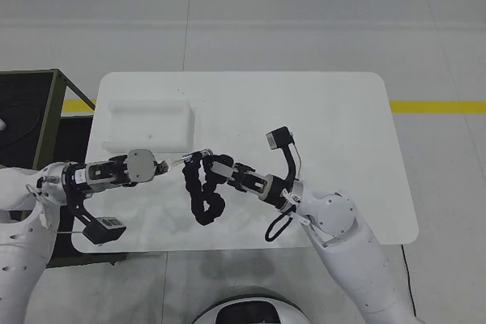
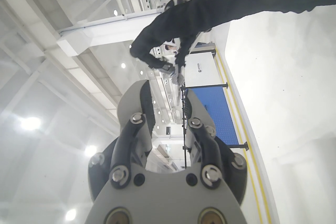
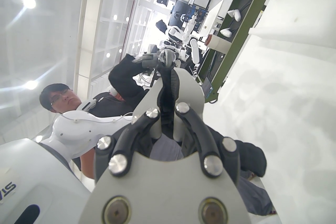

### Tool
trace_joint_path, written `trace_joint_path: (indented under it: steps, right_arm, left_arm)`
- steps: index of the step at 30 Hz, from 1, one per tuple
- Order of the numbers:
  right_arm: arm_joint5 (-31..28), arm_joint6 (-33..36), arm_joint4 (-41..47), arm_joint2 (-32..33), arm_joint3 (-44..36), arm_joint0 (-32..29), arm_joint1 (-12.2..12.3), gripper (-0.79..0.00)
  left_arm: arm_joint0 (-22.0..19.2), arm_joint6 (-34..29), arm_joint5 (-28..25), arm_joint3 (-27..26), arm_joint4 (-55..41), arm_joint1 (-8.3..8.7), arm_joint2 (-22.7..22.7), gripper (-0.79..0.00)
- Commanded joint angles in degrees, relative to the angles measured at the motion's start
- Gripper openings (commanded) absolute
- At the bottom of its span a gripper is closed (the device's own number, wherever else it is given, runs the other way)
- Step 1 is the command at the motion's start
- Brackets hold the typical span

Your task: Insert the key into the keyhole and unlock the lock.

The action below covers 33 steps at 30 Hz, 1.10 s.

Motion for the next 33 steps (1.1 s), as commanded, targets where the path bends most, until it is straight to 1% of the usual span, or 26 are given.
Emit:
trace_joint_path:
  steps: [1,3,11,13,14,16,19,20,22,24,26,28,29,30,32,33]
  right_arm:
    - [-0.3,-1.0,0.2,0.3,-0.2,-0.5,0.0,-0.785]
    - [-0.2,-1.2,0.1,0.4,-0.3,-0.8,0.1,-0.785]
    - [-0.4,-1.4,0.2,0.4,-0.5,-0.9,0.1,-0.785]
    - [-0.3,-2.6,-1.2,0.5,-1.1,-2.0,0.2,-0.785]
    - [-0.3,-2.8,-1.5,0.5,-1.3,-2.3,0.3,-0.785]
    - [-0.6,-2.5,-2.2,0.6,-1.8,-2.5,0.4,-0.785]
    - [-1.1,-2.4,-3.4,1.0,-2.6,-3.0,0.7,-0.785]
    - [-1.2,-2.4,-3.5,1.3,-3.0,-3.3,0.7,-0.785]
    - [-1.2,-2.3,-4.1,1.8,-3.7,-3.8,0.9,-0.785]
    - [-0.9,-2.2,-5.5,2.3,-4.3,-4.1,1.1,-0.785]
    - [-0.4,-2.1,-6.3,2.5,-5.1,-4.4,1.2,-0.785]
    - [-0.2,-2.2,-7.0,2.6,-5.6,-4.6,1.2,-0.785]
    - [-0.1,-2.3,-7.4,2.7,-5.8,-4.7,1.3,-0.785]
    - [0.0,-2.4,-7.7,2.7,-5.9,-4.7,1.3,-0.785]
    - [0.5,-2.5,-7.6,2.6,-5.9,-4.5,1.3,-0.785]
    - [0.3,-2.5,-7.8,2.6,-5.9,-4.4,1.3,-0.785]
  left_arm:
    - [0.4,-0.7,-2.5,1.9,-4.0,-0.08,-0.1,0.0]
    - [0.6,-1.2,-4.9,3.1,-6.5,-0.13,0.1,0.0]
    - [0.6,-1.2,-4.9,3.1,-6.5,-0.13,0.1,0.0]
    - [0.6,-1.2,-4.9,3.1,-6.5,-0.13,0.1,0.0]
    - [0.9,-2.6,-6.8,3.0,-7.7,-0.17,0.2,0.0]
    - [0.2,-3.5,-13.2,2.7,-10.5,0.05,-0.4,0.0]
    - [-2.6,-3.3,-27.2,5.8,-18.0,0.51,-1.1,0.0]
    - [-3.8,-2.8,-32.9,7.5,-20.5,0.69,-0.8,0.0]
    - [-5.7,-7.8,-38.9,9.1,-26.0,1.21,1.3,0.0]
    - [-6.8,-14.6,-45.7,9.8,-35.2,1.89,3.9,0.0]
    - [-7.6,-22.6,-53.7,9.5,-47.1,2.62,7.0,0.0]
    - [-8.5,-29.8,-60.9,9.4,-56.2,3.33,8.5,0.0]
    - [-8.4,-31.2,-62.2,9.4,-58.9,3.64,9.5,0.0]
    - [-7.8,-31.2,-62.2,9.8,-60.2,4.08,11.2,0.0]
    - [-6.8,-31.3,-62.2,11.3,-66.4,5.06,15.1,0.0]
    - [-6.8,-32.7,-62.2,11.0,-69.4,5.7,17.3,0.0]
